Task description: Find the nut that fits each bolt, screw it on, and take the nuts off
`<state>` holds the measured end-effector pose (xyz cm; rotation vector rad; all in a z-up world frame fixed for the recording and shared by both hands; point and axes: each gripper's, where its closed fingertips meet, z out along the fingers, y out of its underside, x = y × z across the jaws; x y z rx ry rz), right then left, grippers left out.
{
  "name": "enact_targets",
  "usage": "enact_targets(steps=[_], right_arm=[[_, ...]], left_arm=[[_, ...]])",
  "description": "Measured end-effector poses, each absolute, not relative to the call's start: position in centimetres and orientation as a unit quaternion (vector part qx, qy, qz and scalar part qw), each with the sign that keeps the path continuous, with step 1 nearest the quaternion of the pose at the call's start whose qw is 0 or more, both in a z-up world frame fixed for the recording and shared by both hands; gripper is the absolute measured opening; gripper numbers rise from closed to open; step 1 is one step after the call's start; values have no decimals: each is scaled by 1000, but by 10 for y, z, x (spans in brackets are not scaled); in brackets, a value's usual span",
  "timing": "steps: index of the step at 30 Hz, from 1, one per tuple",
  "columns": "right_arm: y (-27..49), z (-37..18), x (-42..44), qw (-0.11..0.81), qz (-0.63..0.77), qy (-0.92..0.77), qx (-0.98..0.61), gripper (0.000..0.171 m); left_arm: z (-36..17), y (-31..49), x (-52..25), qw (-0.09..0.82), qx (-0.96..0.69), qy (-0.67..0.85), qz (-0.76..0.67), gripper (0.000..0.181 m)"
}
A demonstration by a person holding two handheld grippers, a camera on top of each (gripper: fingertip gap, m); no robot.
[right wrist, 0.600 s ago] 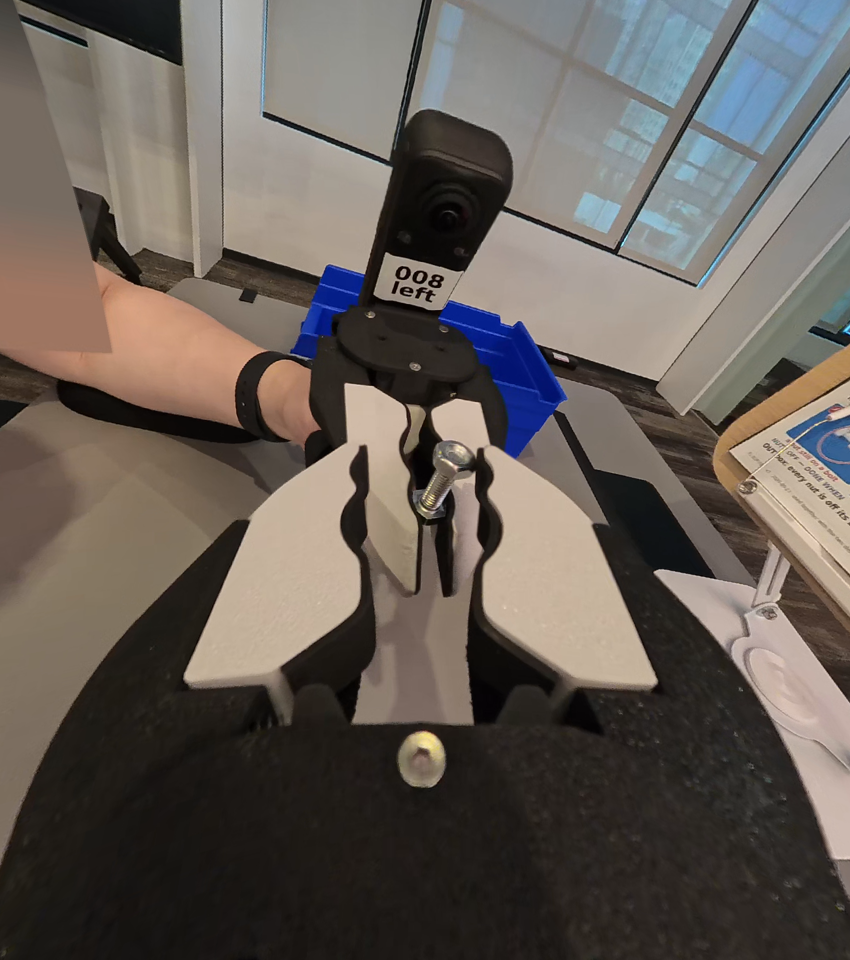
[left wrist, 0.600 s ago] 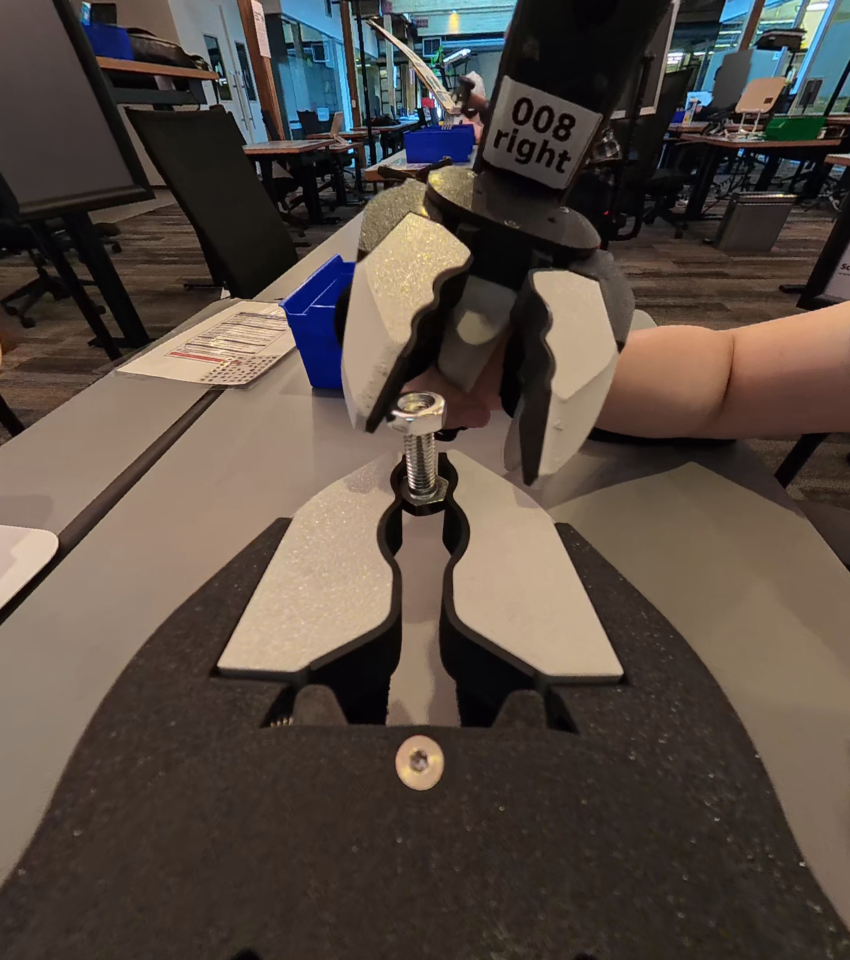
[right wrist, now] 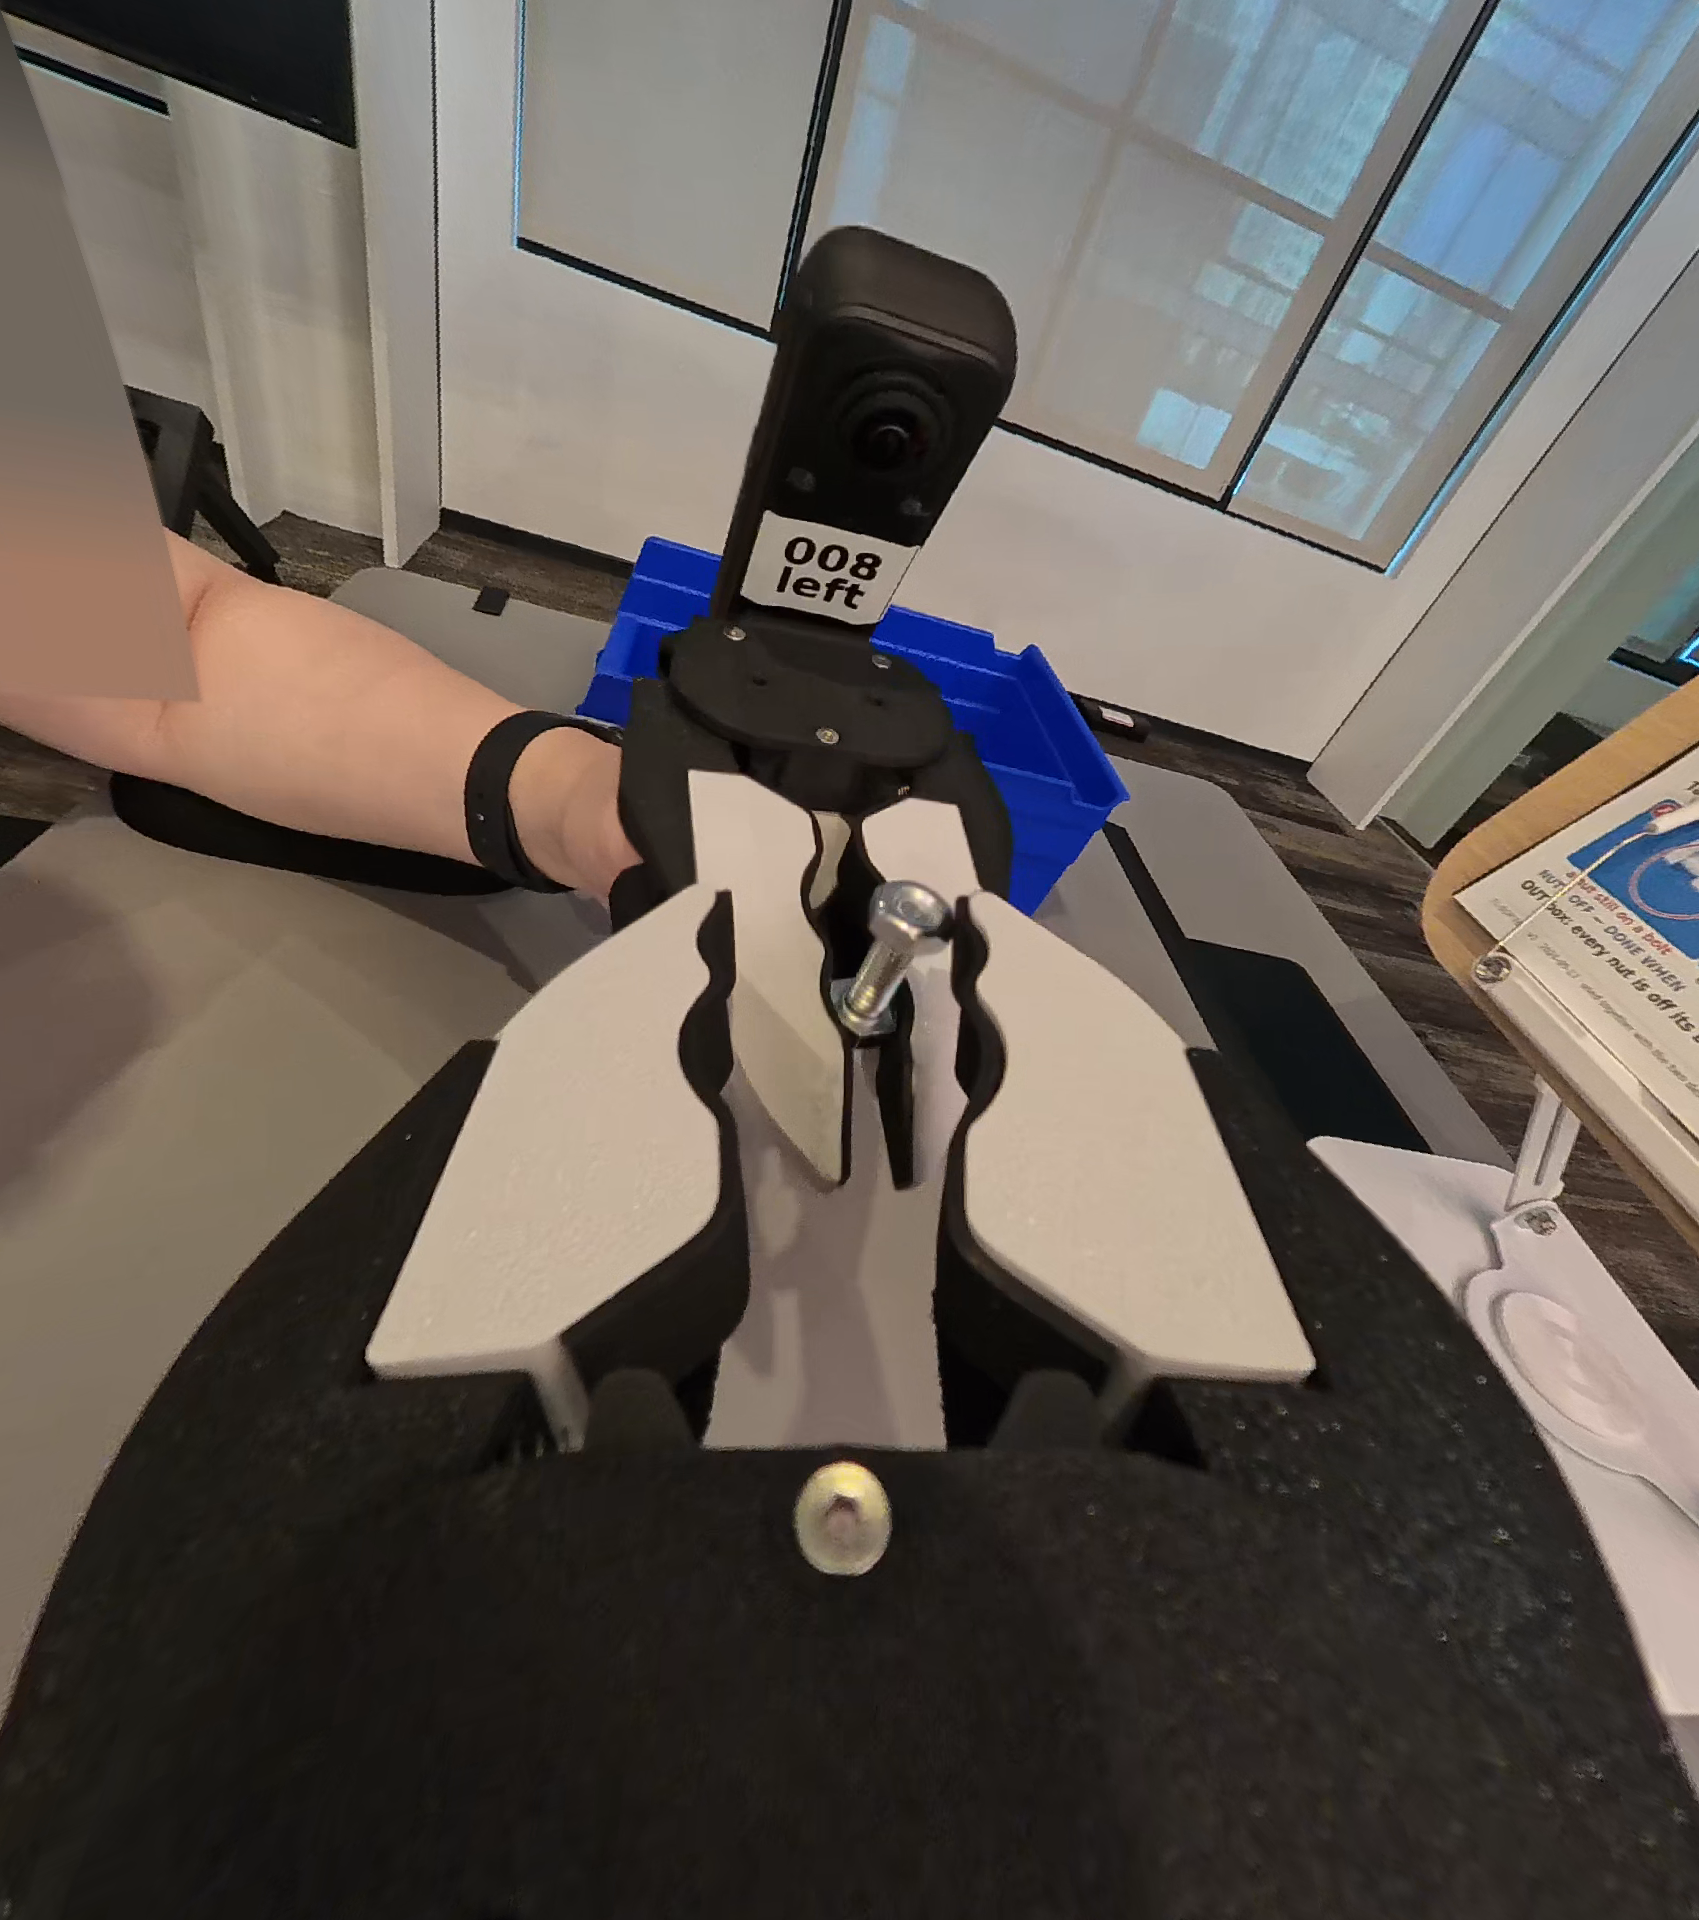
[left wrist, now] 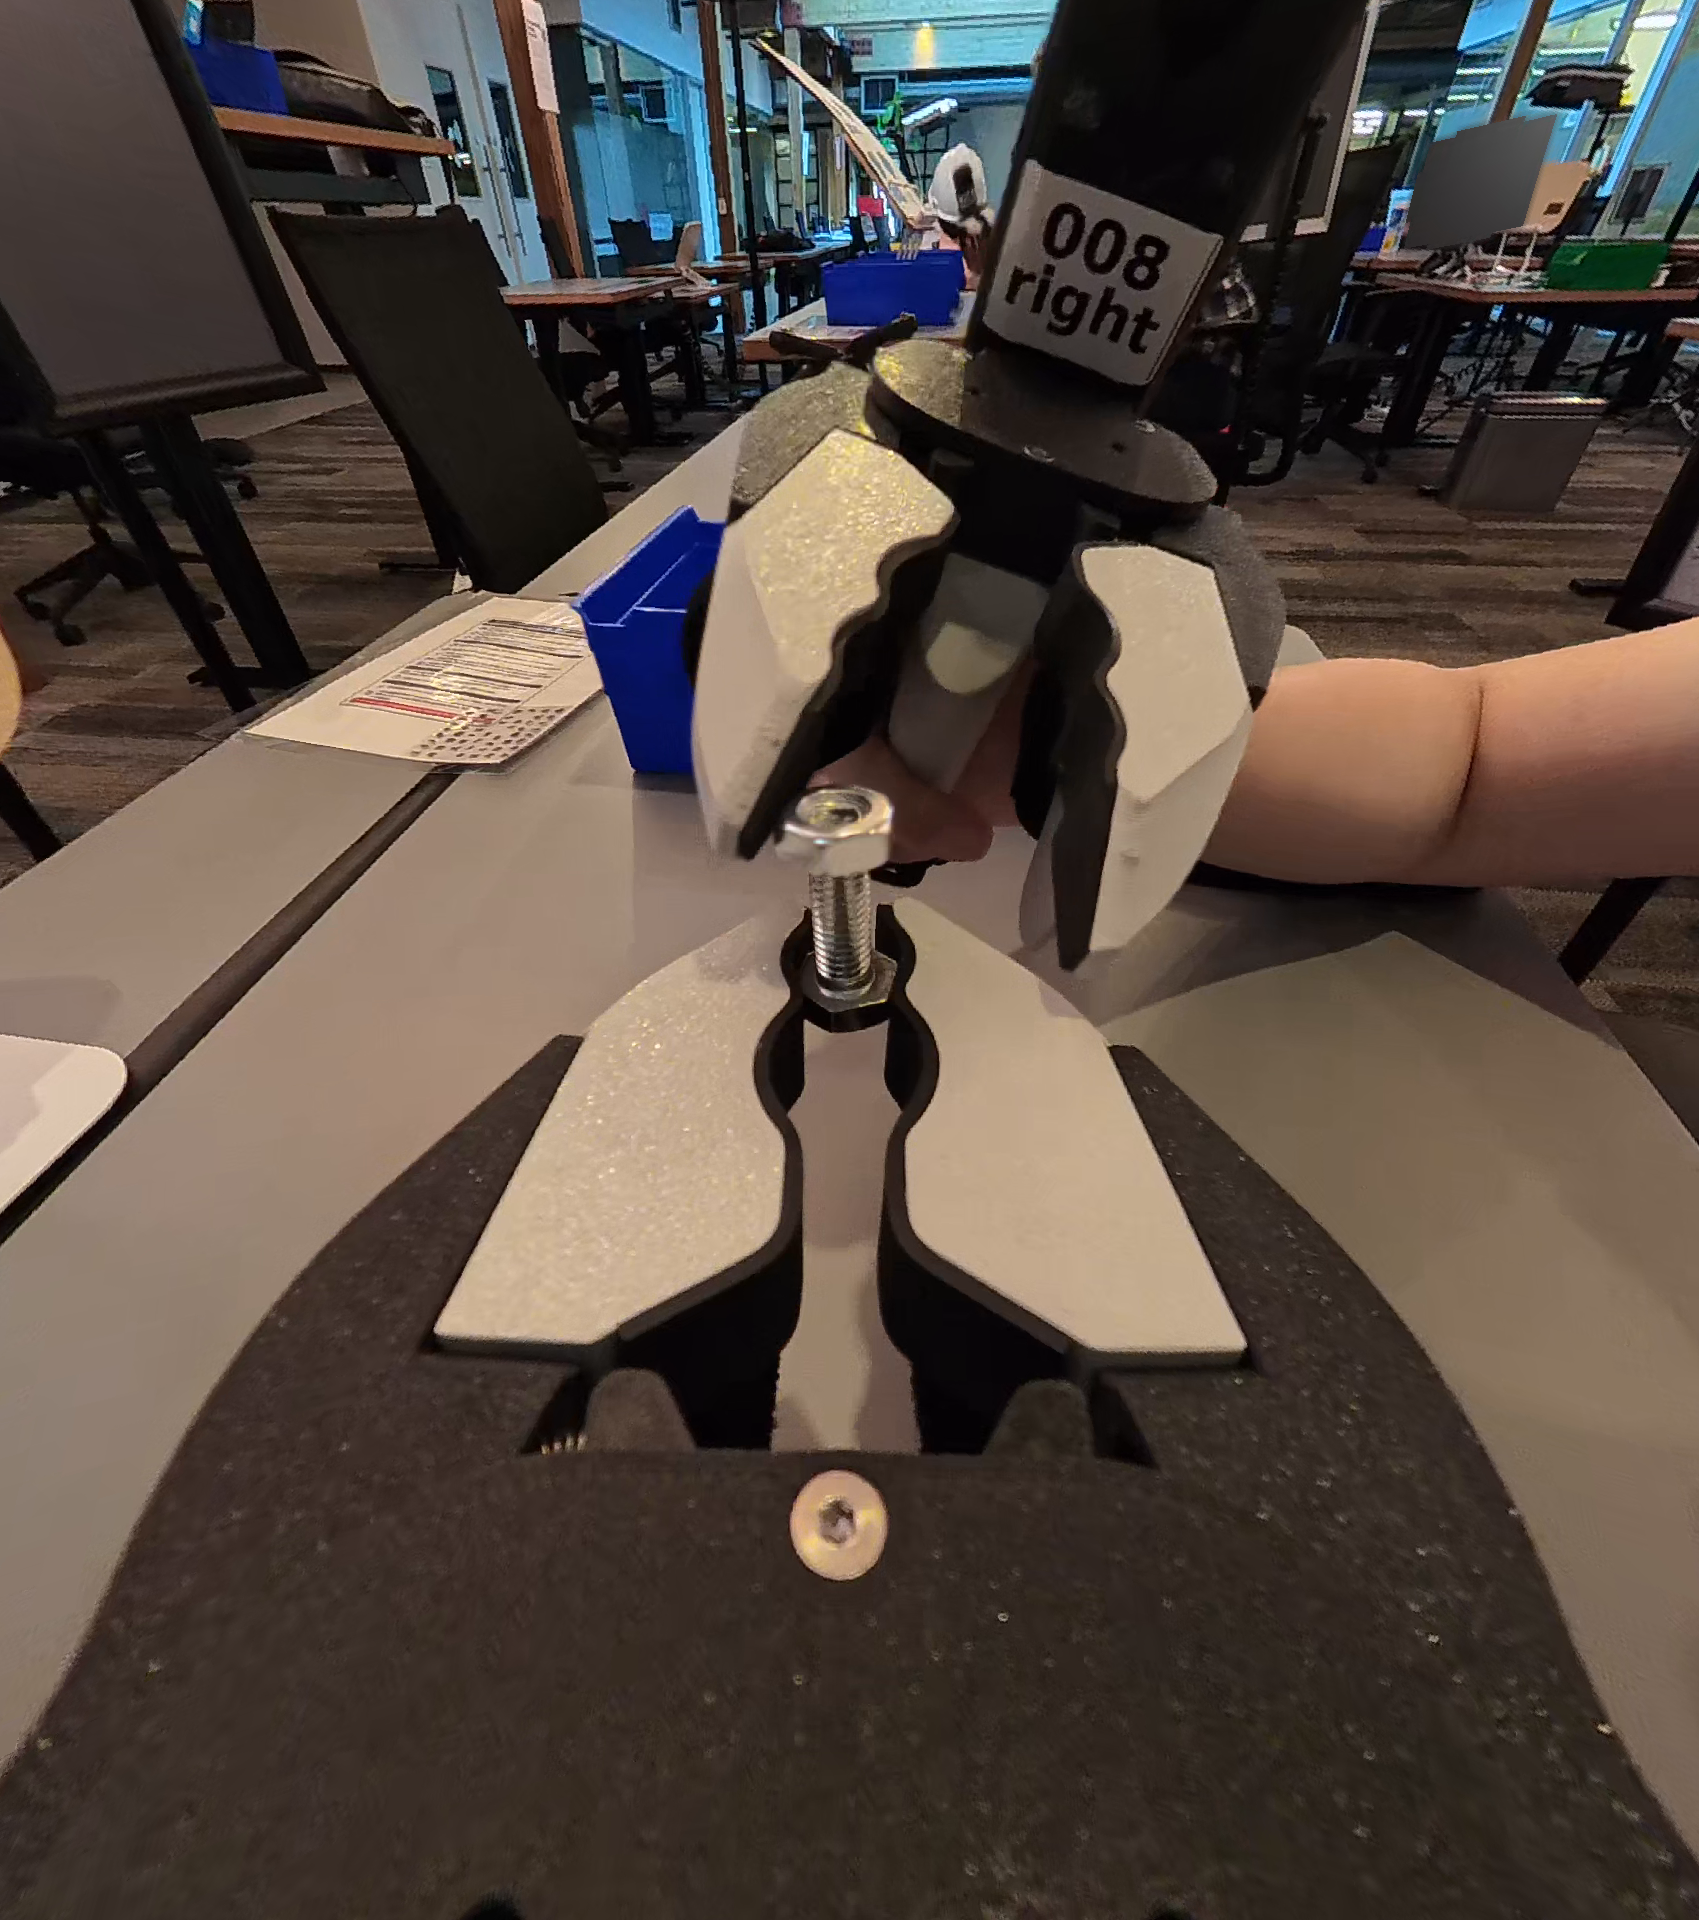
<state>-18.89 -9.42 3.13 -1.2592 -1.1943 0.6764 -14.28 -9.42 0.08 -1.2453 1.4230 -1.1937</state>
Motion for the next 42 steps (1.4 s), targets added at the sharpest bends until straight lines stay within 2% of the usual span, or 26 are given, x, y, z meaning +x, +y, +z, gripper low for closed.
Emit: enact_targets(steps=[5, 8, 13, 18, 23, 28, 32, 42], right_arm=[[-91, 37, -181, 601, 308, -498, -544, 33], [-90, 39, -183, 604, 325, -482, -545, 40], [-94, 33, -189, 593, 319, -500, -545, 41], [-93, 41, -181, 595, 331, -488, -546, 34], [-90, 39, -185, 601, 333, -479, -547, 45], [-93, 33, -190, 590, 323, -495, -549, 47], [-91, 39, -182, 596, 336, -481, -548, 39], [-93, 34, -191, 592, 319, -496, -549, 49]], left_arm=[[4, -90, -146, 439, -504, 563, -487, 10], [2, -93, -144, 436, -501, 571, -482, 10], [1, -92, -143, 440, -504, 571, -476, 10], [4, -84, -148, 442, -510, 557, -484, 10], [1, -95, -142, 433, -501, 573, -483, 10], [2, -87, -145, 439, -509, 562, -483, 10], [5, -85, -148, 442, -509, 555, -488, 10], [3, -85, -146, 445, -510, 560, -479, 10]])
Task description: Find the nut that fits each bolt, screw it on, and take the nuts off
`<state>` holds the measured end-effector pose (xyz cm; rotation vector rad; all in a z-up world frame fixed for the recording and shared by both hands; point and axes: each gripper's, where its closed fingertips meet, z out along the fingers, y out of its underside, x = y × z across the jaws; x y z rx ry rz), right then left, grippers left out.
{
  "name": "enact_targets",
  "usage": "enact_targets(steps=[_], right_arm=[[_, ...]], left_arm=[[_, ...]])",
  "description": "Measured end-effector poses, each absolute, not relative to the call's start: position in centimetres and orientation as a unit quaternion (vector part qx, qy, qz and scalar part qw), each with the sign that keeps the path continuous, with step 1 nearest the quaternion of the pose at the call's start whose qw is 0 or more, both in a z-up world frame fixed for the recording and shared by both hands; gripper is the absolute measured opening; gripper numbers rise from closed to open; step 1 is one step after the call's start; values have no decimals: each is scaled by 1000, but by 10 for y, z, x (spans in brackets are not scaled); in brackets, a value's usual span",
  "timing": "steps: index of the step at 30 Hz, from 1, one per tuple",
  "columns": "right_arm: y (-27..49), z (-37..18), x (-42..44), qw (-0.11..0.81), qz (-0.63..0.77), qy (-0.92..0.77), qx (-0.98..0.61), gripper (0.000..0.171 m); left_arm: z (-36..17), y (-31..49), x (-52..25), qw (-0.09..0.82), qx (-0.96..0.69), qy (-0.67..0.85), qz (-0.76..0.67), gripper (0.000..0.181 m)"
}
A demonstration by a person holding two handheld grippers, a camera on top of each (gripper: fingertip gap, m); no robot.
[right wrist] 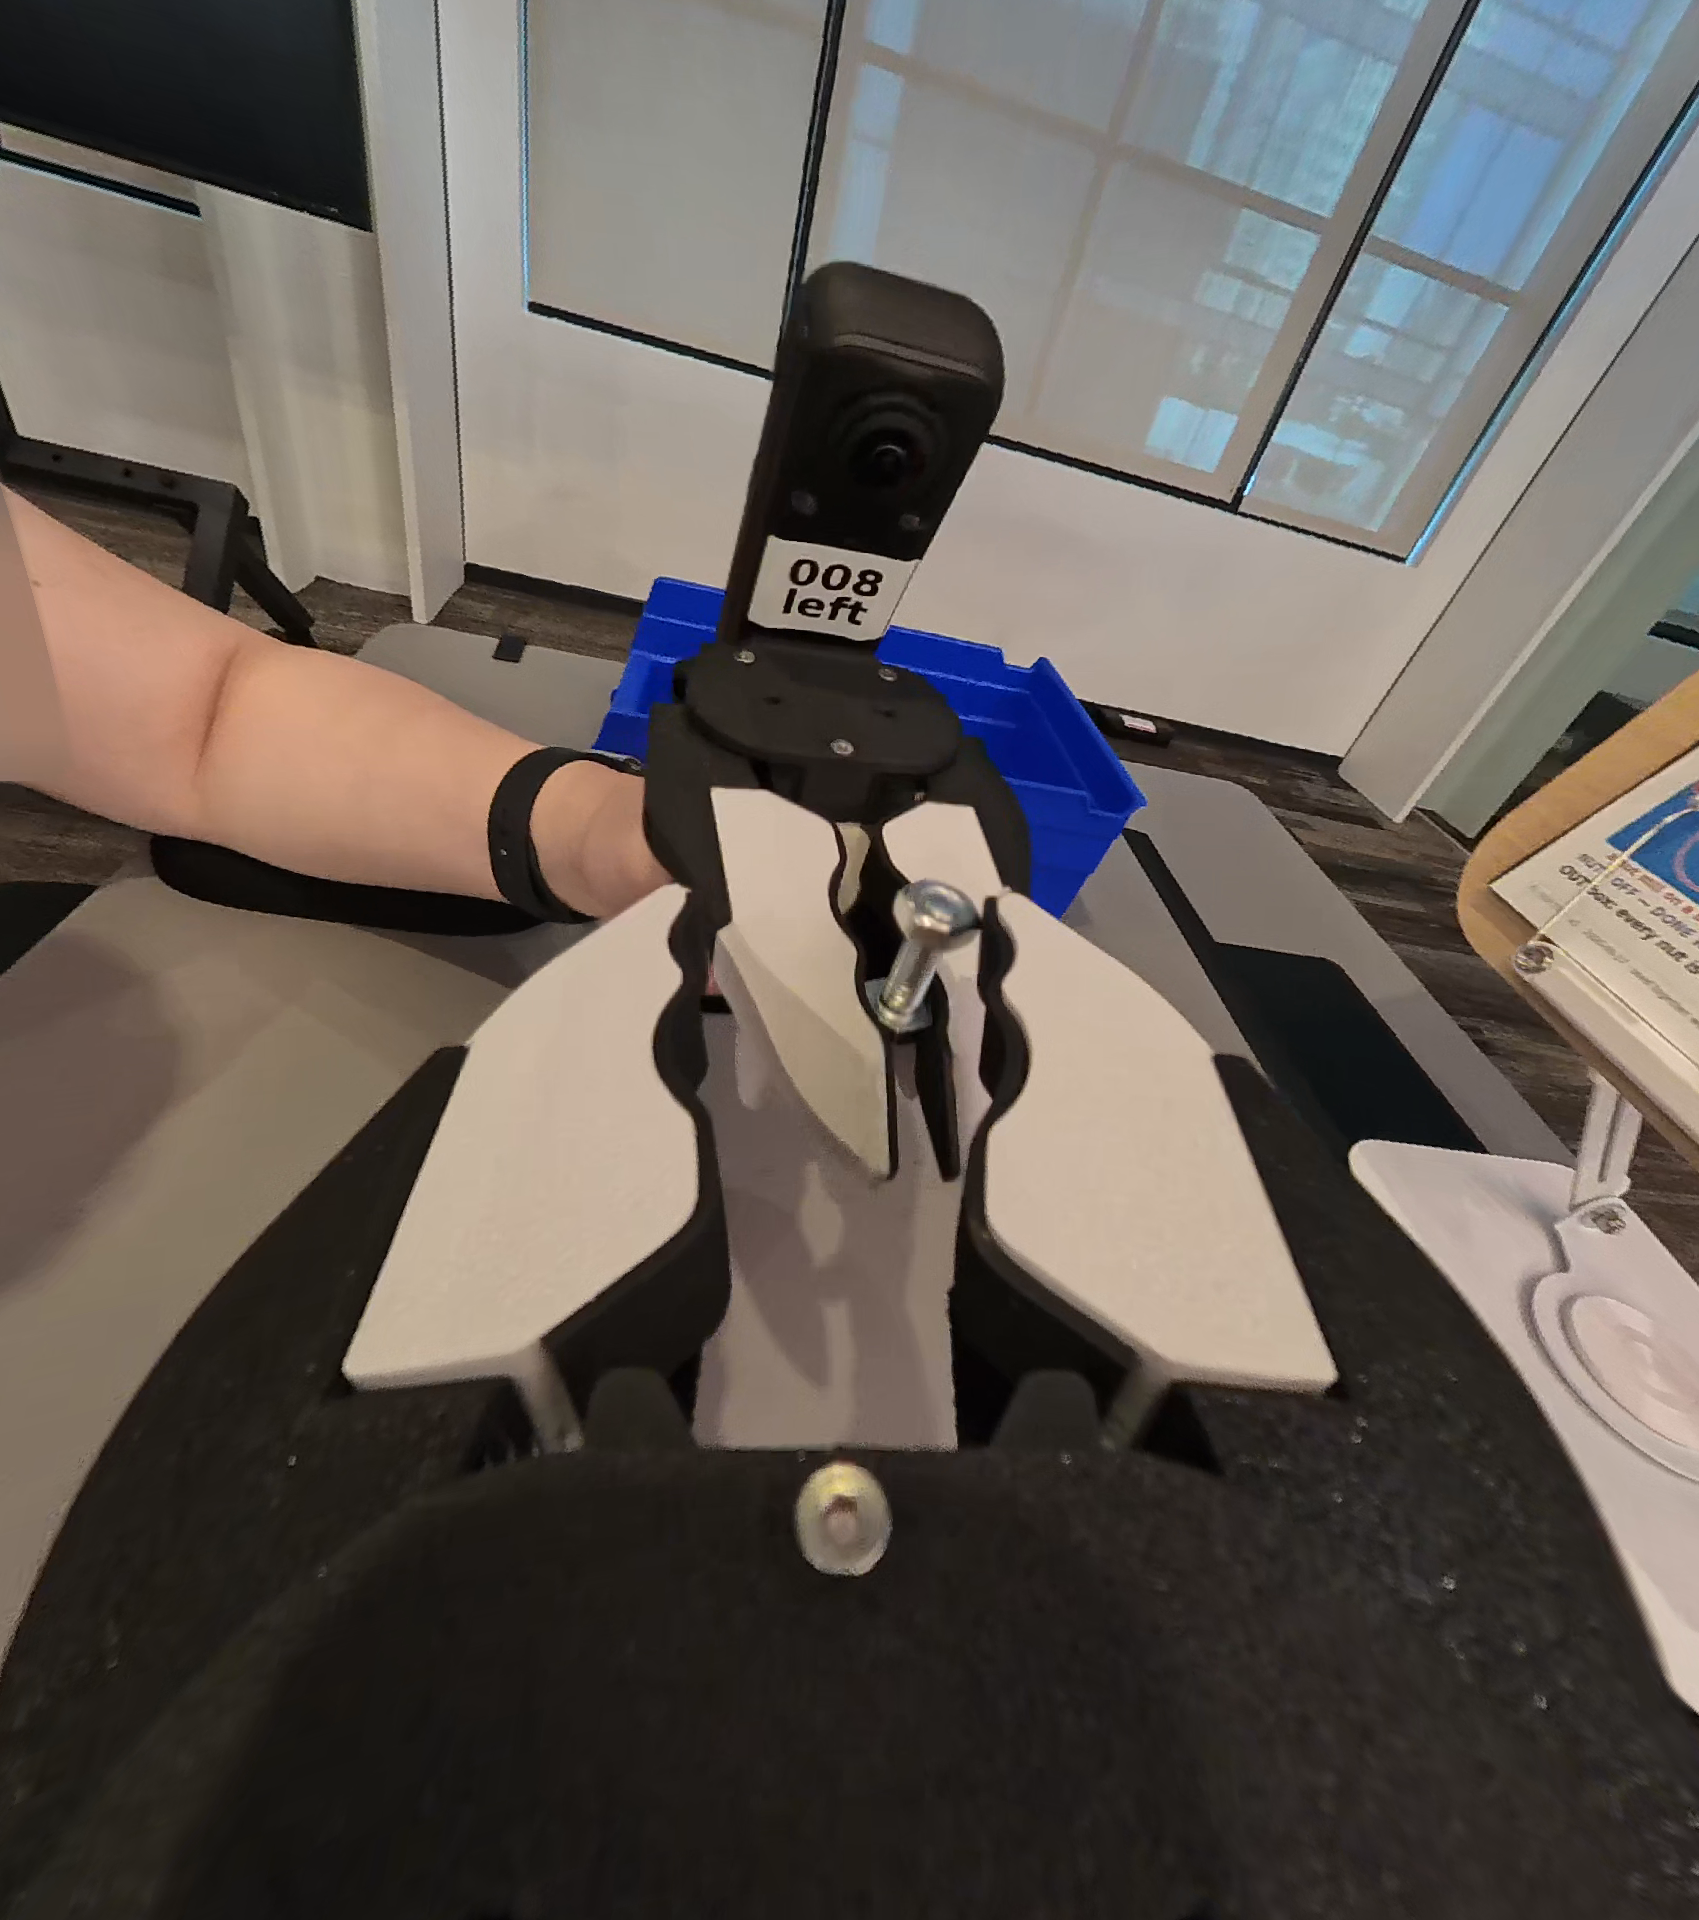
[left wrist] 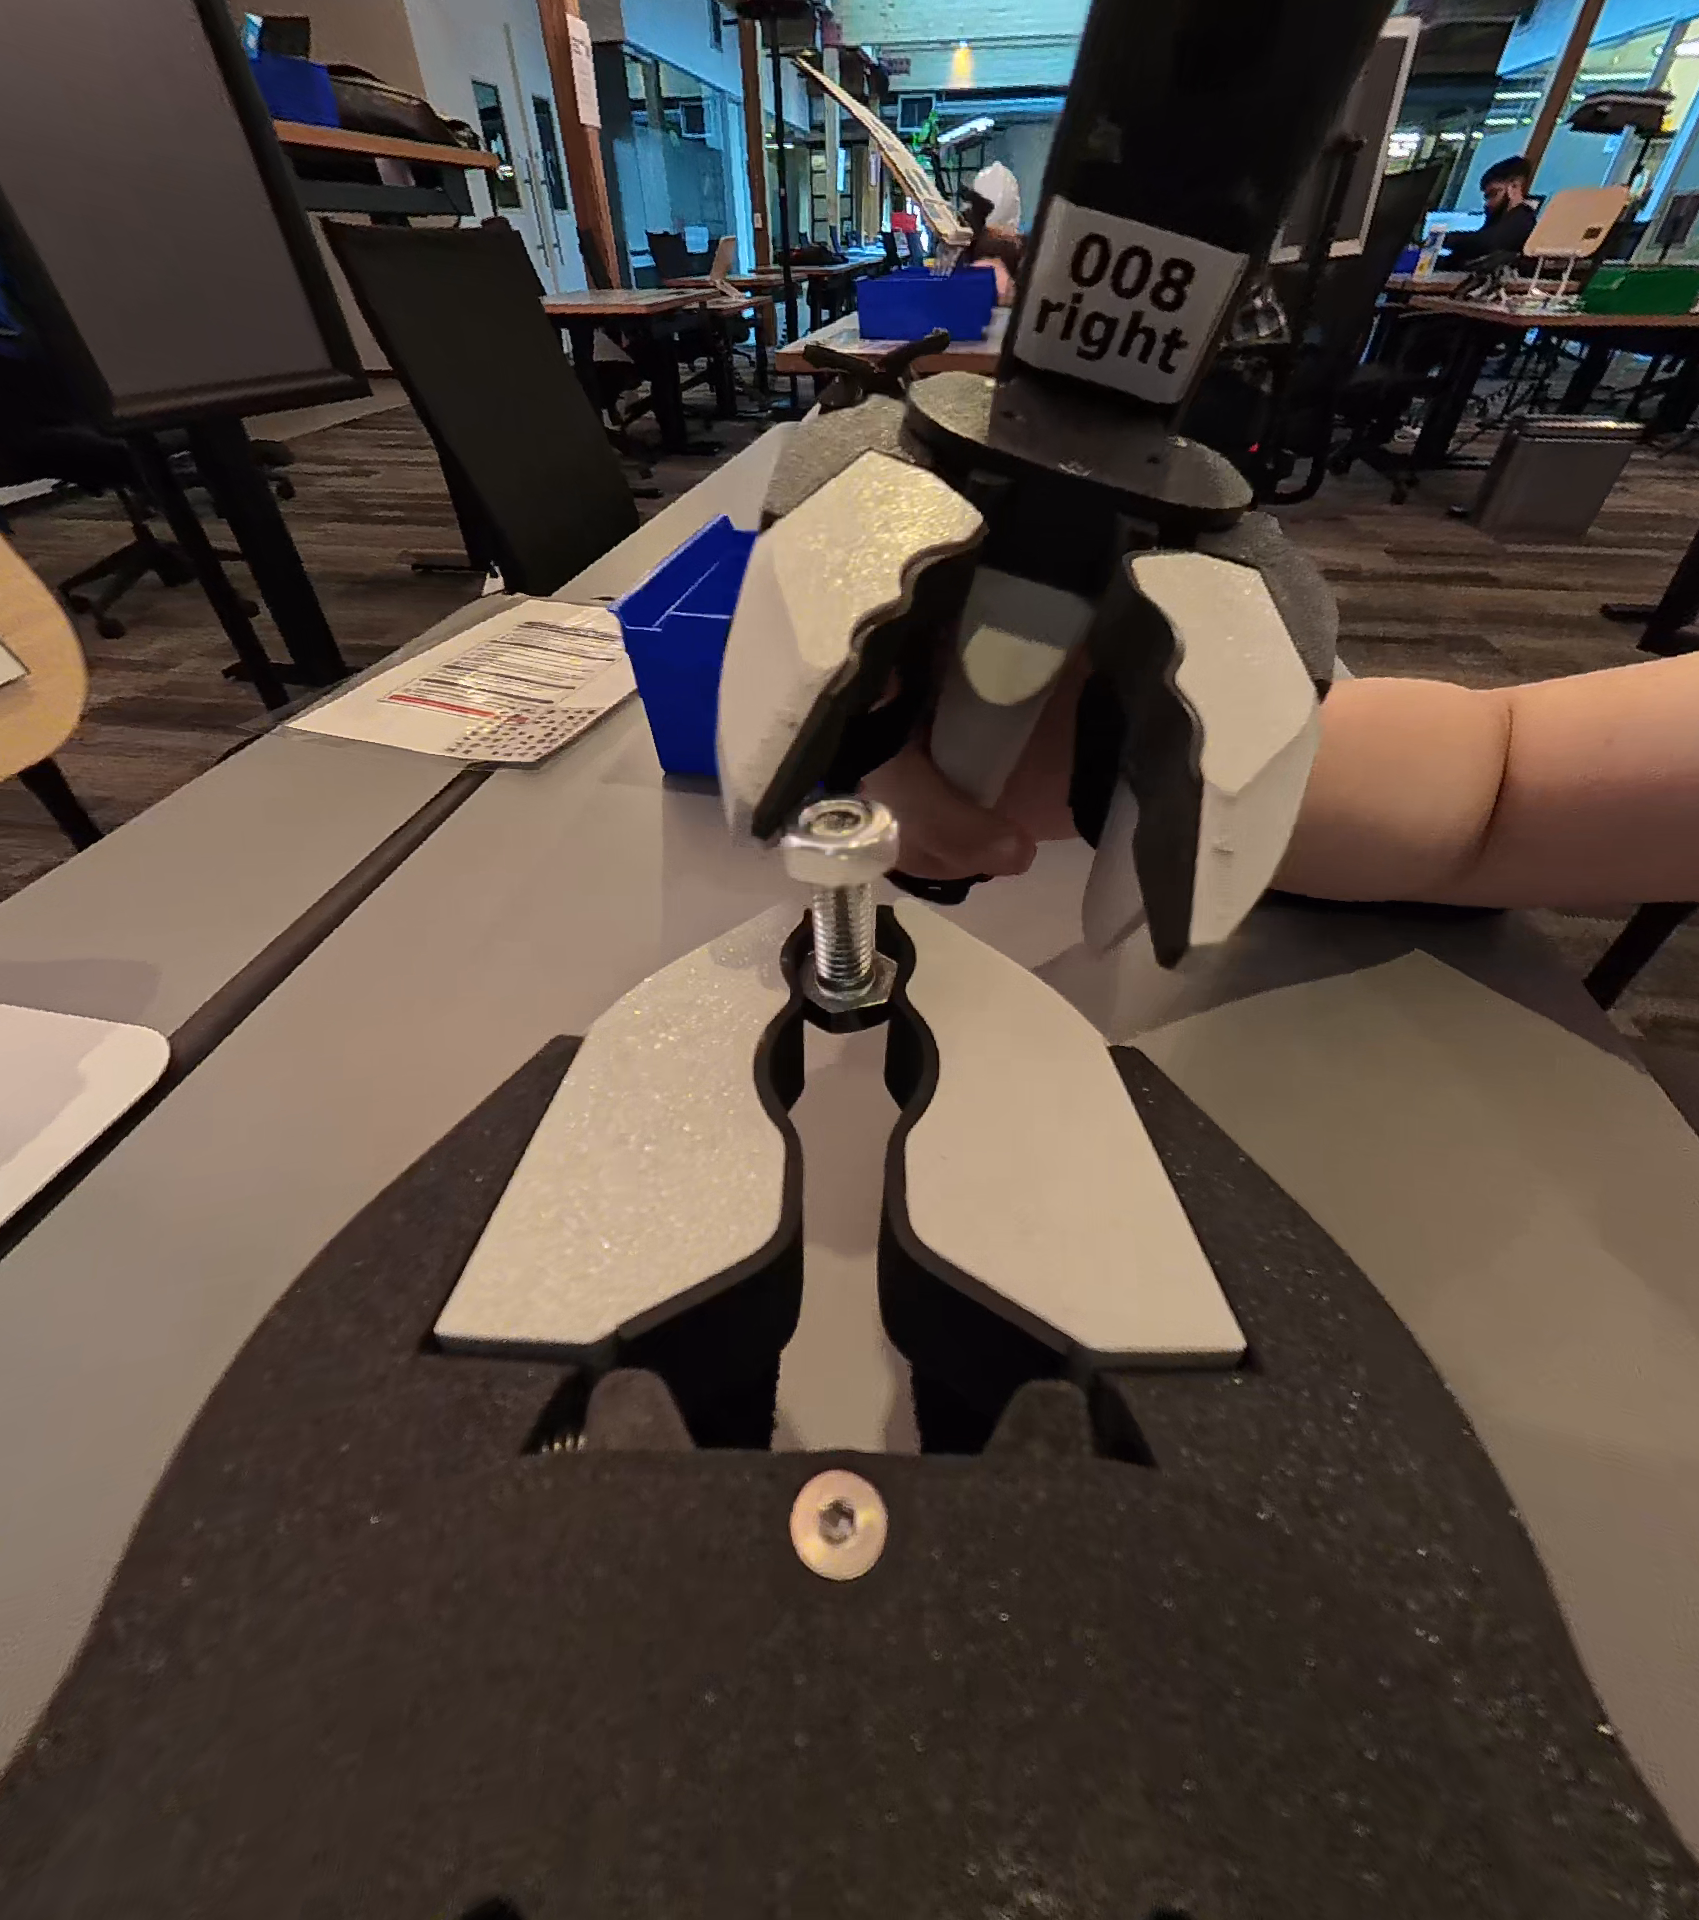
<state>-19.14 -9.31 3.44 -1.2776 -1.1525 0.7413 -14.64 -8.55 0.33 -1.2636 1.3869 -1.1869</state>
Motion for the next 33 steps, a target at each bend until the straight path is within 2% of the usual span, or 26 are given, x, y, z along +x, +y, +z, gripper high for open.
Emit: enact_targets(steps=[3, 10, 14, 17, 25, 28, 31, 33], right_arm=[[-93, 39, -184, 593, 334, -487, -548, 37], [-93, 37, -193, 590, 350, -480, -547, 54], [-93, 35, -192, 586, 336, -489, -551, 53], [-95, 40, -186, 585, 350, -486, -547, 41], [-96, 34, -196, 585, 338, -494, -547, 51], [-94, 36, -191, 587, 325, -494, -552, 49], [-96, 43, -186, 587, 345, -485, -548, 38], [-92, 43, -185, 592, 344, -477, -551, 42]], left_arm=[[7, -81, -150, 447, -514, 546, -488, 10], [1, -93, -143, 434, -506, 568, -482, 10], [6, -84, -147, 443, -514, 552, -485, 10], [9, -78, -151, 443, -519, 538, -495, 10], [2, -91, -144, 432, -508, 563, -488, 10], [4, -86, -147, 439, -511, 558, -485, 10], [8, -83, -149, 439, -510, 547, -498, 10], [8, -85, -149, 437, -508, 549, -499, 10]])
